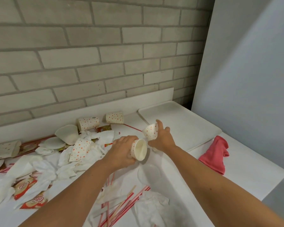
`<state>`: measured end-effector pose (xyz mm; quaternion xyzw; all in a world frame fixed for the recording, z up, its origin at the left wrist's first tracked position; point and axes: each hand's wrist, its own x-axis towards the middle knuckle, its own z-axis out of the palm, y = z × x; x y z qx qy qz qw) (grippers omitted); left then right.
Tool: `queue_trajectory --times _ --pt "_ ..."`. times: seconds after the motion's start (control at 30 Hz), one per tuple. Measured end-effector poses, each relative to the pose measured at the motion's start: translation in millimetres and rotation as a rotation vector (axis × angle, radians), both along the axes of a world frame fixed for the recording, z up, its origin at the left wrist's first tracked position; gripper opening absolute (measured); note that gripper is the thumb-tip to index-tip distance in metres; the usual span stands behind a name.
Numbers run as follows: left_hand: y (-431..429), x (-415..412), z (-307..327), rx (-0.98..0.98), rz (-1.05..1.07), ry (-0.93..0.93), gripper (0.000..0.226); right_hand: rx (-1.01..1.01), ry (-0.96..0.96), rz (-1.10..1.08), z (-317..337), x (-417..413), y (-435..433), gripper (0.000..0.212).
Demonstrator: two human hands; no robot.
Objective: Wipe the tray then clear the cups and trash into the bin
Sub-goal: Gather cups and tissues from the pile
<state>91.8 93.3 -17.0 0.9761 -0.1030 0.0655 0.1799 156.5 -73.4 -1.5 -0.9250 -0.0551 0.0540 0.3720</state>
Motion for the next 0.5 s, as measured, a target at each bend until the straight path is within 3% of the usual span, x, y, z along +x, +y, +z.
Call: queue_trajectory --times 0.1,0.33,0.5 --pt "-1.7 -5.4 7.1 -0.091 0.061 -0.050 0.069 0.142 -0.041 -0.048 18.7 -7.2 -1.8 0.108" --pt "-4.6 -25.6 22.9 -0.289 0.198 -0.077 0.066 0.501 -0.235 -0.067 49.2 -42.9 10.0 0.091" --pt "-12.5 -42.1 33.0 -0.477 0.224 -0.013 0.068 0.520 -0.244 0.013 45.4 -76.6 21.9 0.075"
